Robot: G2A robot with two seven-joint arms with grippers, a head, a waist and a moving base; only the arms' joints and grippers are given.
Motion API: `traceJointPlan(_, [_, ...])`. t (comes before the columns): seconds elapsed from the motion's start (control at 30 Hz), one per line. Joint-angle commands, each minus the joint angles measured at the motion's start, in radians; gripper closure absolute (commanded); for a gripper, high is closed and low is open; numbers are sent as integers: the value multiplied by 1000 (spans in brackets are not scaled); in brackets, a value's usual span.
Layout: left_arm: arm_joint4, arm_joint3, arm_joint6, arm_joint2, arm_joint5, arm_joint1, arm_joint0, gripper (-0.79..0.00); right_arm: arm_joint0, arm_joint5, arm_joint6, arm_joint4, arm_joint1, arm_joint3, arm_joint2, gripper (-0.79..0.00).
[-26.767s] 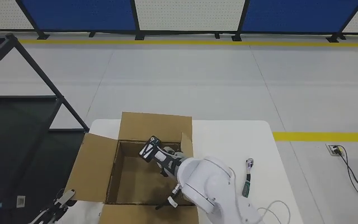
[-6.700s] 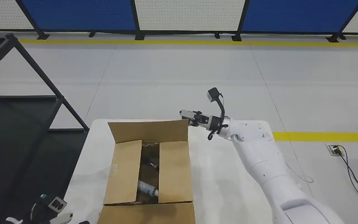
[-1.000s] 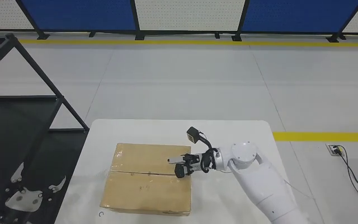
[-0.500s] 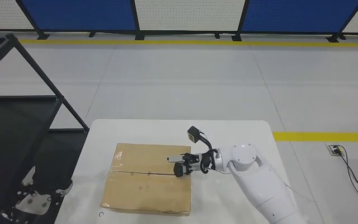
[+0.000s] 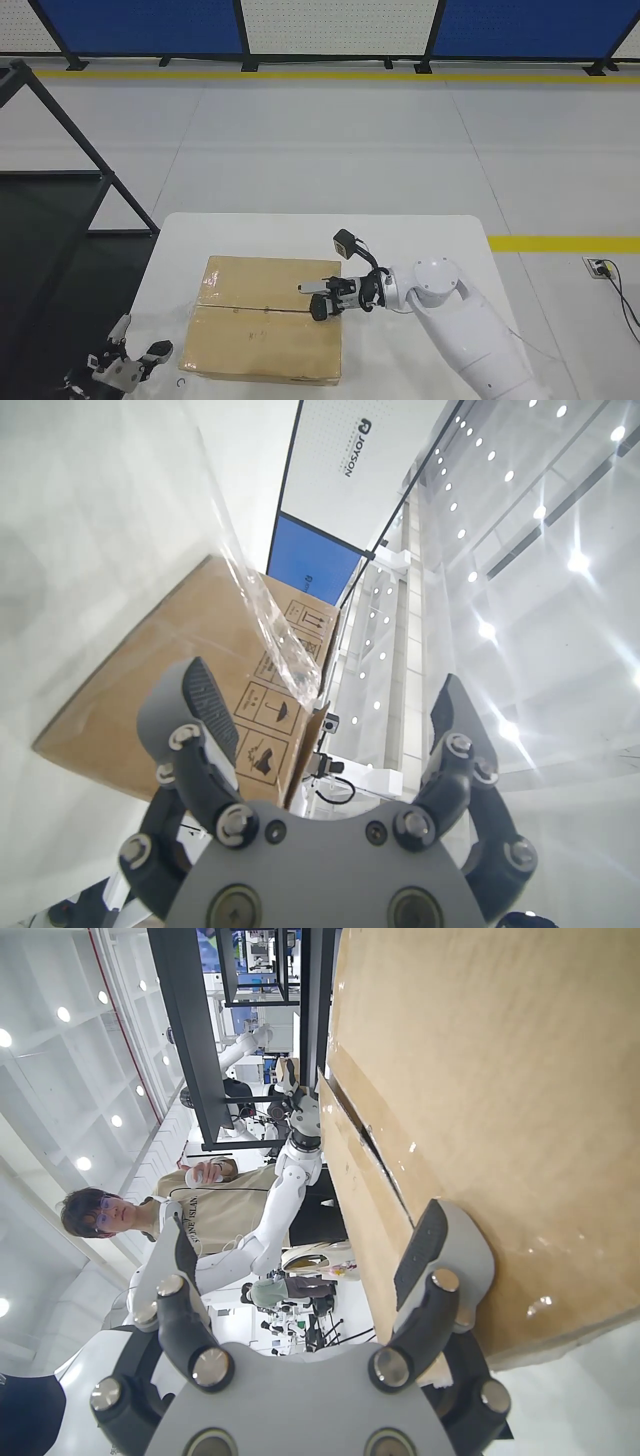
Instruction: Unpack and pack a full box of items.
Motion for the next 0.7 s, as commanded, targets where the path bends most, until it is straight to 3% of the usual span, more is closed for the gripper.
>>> traceJointPlan(0.0, [8, 19, 38, 26, -14, -6, -31, -785, 1, -2, 2, 3, -1, 6, -4, -785])
traceJointPlan(0.3, [-20, 120, 115, 101, -18, -26, -160, -785, 0, -2, 6, 12, 0, 14, -8, -785])
traceJointPlan(0.67, [-85, 234, 132, 135, -125, -51, -270, -785, 6, 1, 6, 17, 0, 14, -16, -785])
